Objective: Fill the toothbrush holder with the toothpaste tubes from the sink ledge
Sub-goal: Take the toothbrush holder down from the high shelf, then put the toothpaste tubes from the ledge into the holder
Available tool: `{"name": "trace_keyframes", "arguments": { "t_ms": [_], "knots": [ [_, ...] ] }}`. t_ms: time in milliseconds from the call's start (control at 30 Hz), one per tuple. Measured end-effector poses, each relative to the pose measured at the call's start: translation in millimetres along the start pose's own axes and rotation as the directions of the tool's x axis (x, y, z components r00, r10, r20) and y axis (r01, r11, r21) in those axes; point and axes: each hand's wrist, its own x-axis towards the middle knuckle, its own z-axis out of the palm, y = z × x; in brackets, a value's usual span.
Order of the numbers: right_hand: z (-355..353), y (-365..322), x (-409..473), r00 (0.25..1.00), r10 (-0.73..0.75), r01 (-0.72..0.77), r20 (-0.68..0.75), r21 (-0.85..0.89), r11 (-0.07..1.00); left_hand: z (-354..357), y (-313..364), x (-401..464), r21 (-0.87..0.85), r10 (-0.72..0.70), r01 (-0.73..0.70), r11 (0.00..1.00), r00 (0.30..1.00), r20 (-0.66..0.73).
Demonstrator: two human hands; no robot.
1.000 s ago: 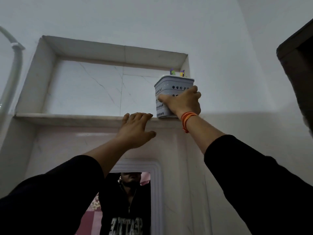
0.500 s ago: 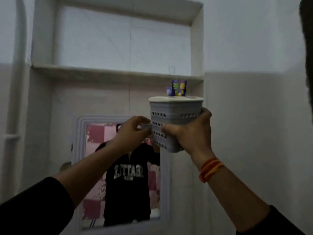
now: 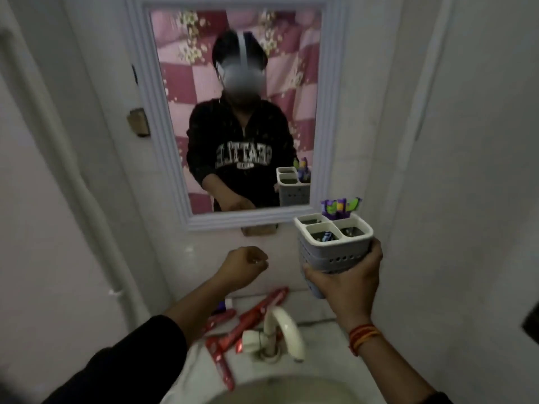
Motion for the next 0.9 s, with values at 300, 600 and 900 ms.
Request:
{"name": "trace_keyframes", "arguments": {
  "t_ms": [300,600,900],
  "knots": [
    [8,108,-83,0.955,0.296,-0.293,0.014,-0.103,0.951,85,-91,28,0.37,-0.181,0.079,0.926,0.951,0.249],
    [0,142,-120,0.903,0.398,-0.391,0.158,-0.074,0.917,130,-100,60,0.534,-0.114,0.0,0.846,0.977,0.181],
    [-14,161,-116,0.777,0.503,-0.587,0.378,0.146,0.796,143,-95,77,0.692,-0.081,-0.034,0.721,0.988,0.133]
  ]
}}
